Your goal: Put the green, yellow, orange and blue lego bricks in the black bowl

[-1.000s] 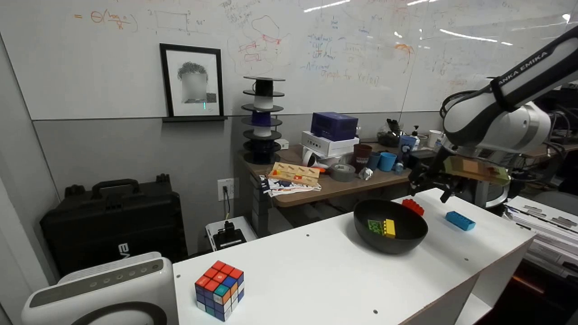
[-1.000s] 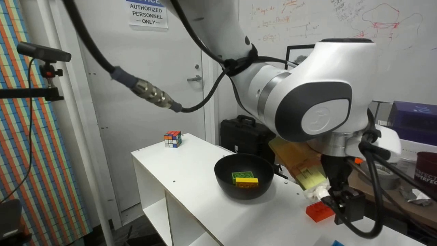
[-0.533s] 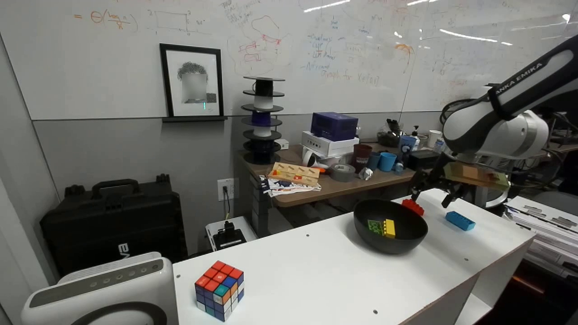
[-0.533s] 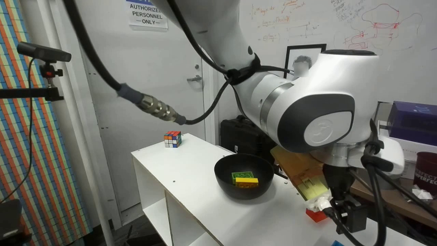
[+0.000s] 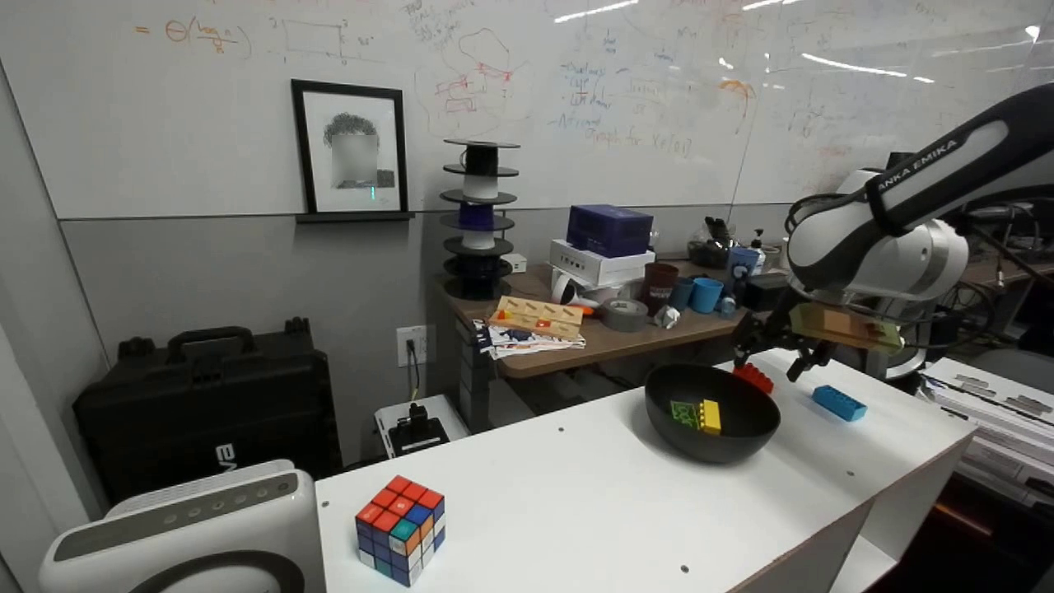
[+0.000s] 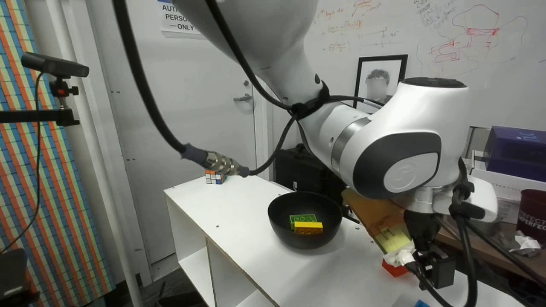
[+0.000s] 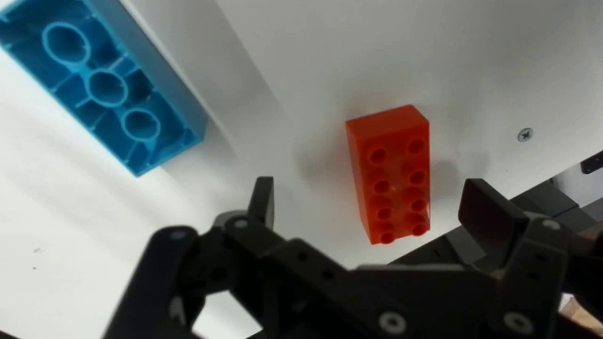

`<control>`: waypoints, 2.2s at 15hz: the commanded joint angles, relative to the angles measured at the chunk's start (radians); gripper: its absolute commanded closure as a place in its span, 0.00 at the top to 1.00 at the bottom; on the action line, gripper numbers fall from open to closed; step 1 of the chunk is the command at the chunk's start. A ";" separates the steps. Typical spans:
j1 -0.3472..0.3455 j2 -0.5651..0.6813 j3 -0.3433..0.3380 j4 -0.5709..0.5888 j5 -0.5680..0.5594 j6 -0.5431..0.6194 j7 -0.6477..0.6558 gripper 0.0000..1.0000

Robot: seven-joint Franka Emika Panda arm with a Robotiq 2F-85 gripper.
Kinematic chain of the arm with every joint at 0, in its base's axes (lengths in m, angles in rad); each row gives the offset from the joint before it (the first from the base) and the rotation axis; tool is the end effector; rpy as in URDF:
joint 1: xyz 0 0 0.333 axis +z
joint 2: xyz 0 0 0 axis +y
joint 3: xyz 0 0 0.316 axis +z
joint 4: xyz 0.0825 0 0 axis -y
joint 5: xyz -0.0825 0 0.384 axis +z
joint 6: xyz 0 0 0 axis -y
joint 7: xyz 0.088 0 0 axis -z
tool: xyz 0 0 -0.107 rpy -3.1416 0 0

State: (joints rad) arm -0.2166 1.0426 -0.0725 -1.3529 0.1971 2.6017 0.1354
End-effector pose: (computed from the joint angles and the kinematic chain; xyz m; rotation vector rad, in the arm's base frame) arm 0.7155 -0.2038 0.1096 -2.9685 0.8224 -0.3311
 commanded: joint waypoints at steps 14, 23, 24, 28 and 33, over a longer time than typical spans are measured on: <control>0.002 0.007 0.047 0.110 0.013 -0.230 -0.001 0.13; 0.055 -0.155 0.034 -0.034 -0.007 -0.223 0.007 0.12; 0.071 -0.192 0.029 -0.061 -0.014 -0.222 0.011 0.11; 0.126 -0.327 0.031 -0.153 -0.048 -0.237 0.000 0.11; 0.139 -0.402 0.074 -0.228 -0.017 -0.285 -0.028 0.11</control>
State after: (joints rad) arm -0.0743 0.6999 -0.0158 -1.5039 0.1653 2.3361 0.1327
